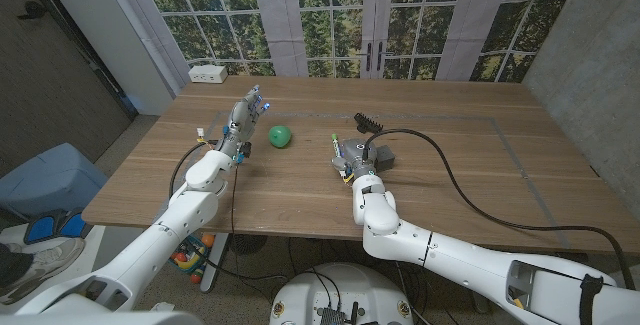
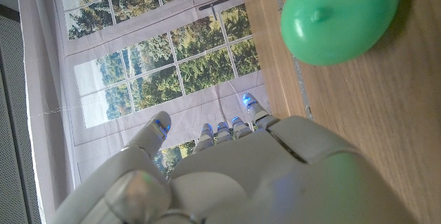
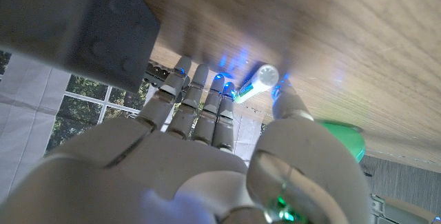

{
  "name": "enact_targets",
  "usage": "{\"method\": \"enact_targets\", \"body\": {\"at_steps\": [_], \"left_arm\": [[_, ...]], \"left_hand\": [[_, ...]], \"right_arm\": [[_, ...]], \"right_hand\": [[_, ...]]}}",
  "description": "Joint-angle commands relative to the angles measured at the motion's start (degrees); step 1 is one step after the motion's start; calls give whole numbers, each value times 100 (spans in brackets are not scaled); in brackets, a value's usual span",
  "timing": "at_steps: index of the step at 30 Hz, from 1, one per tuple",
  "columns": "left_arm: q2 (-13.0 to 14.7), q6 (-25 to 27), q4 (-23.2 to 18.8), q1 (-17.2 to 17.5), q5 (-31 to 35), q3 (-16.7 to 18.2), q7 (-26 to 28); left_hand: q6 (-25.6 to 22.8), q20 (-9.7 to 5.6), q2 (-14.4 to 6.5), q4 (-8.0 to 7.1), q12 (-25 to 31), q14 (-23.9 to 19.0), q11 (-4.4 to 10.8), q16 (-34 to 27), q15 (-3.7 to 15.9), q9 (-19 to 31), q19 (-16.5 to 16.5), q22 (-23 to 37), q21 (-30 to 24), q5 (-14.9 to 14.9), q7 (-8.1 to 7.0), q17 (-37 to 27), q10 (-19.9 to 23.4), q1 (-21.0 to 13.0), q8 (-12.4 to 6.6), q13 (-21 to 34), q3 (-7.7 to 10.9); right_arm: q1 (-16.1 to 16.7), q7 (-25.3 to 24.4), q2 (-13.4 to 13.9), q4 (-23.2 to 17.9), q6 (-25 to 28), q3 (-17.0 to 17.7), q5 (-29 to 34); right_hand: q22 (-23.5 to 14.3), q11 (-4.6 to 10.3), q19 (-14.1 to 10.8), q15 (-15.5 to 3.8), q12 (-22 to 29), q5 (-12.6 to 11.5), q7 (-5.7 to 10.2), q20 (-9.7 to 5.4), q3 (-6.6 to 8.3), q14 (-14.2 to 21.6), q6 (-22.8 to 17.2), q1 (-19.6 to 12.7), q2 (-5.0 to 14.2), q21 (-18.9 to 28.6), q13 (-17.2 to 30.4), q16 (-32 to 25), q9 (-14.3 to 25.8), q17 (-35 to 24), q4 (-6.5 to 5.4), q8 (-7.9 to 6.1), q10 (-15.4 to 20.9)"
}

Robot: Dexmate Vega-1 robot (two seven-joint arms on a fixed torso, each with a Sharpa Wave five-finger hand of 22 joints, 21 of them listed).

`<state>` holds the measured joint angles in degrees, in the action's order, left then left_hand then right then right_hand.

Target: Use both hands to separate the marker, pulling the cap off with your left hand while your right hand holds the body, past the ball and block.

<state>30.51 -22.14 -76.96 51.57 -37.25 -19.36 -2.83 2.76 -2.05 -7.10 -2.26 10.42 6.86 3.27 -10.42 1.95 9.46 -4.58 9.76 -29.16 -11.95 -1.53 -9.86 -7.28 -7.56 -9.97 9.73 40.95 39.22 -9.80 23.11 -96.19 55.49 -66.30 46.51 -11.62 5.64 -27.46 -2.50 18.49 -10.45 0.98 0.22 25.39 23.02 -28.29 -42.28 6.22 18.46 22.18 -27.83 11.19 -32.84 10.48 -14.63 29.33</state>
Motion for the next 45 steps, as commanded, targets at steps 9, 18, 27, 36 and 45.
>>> {"method": "enact_targets", "body": {"at_steps": [9, 18, 27, 36, 45], "left_arm": [[33, 13, -47, 4, 10, 4, -16], [57, 33, -107, 24, 32, 2, 12], [80, 66, -180, 44, 58, -2, 52], [97, 115, -229, 45, 87, -15, 92], [113, 176, -271, 39, 126, -31, 149]], "left_hand": [[-46, -138, -277, 25, 56, -57, -21, -32, 155, 29, 21, 8, 42, 3, 21, -17, 51, 45, -38, 26, 17], [-63, -133, -276, 34, 59, -73, -19, -33, 141, 30, 34, 8, 62, 4, 25, -15, 67, 47, -41, 26, 21], [-80, -129, -274, 52, 60, -82, -27, -31, 148, 31, 44, 9, 80, 6, 19, -11, 77, 43, -44, 26, 20], [-84, -123, -273, 73, 59, -86, -23, -29, 156, 31, 61, 9, 95, 11, 11, -7, 84, 36, -41, 26, 9], [-165, -95, -115, 344, 87, -206, -25, -30, 141, 34, 186, 3, 145, 64, 15, 27, 201, -55, -61, 26, -49]], "right_arm": [[-253, -58, -182, 324, 698, -335, 173], [-437, 143, -116, 326, 801, -473, 42], [-677, 421, 15, 374, 754, -689, -57], [-426, -331, 205, 377, 124, -423, -153], [115, -1795, 372, 451, -1148, 295, -423]], "right_hand": [[-116, 314, -186, -1026, 270, -139, 369, -354, 179, 423, -426, -1333, 370, 332, 362, -862, 34, -891, 3, -91, 437], [-439, 420, -594, -974, 763, -31, 349, -383, 43, 1541, -1555, -1689, 213, 1098, 708, -1488, 84, -1564, -236, -428, 1494], [-486, 533, -750, -997, 1181, 39, 448, -397, -240, 2196, -2376, -1343, 50, 1493, 1000, -1756, 132, -1952, -266, -787, 2488], [-534, 542, -555, -1011, 1505, -15, 482, -617, -215, 2390, -2674, -1641, 29, 1688, 1437, -1856, 384, -2372, -132, -1119, 2845], [-580, 584, -329, -1030, 1649, -152, 630, -824, -295, 2216, -2604, -1617, -4, 1844, 1838, -1593, 674, -2586, -220, -1303, 2743]]}}
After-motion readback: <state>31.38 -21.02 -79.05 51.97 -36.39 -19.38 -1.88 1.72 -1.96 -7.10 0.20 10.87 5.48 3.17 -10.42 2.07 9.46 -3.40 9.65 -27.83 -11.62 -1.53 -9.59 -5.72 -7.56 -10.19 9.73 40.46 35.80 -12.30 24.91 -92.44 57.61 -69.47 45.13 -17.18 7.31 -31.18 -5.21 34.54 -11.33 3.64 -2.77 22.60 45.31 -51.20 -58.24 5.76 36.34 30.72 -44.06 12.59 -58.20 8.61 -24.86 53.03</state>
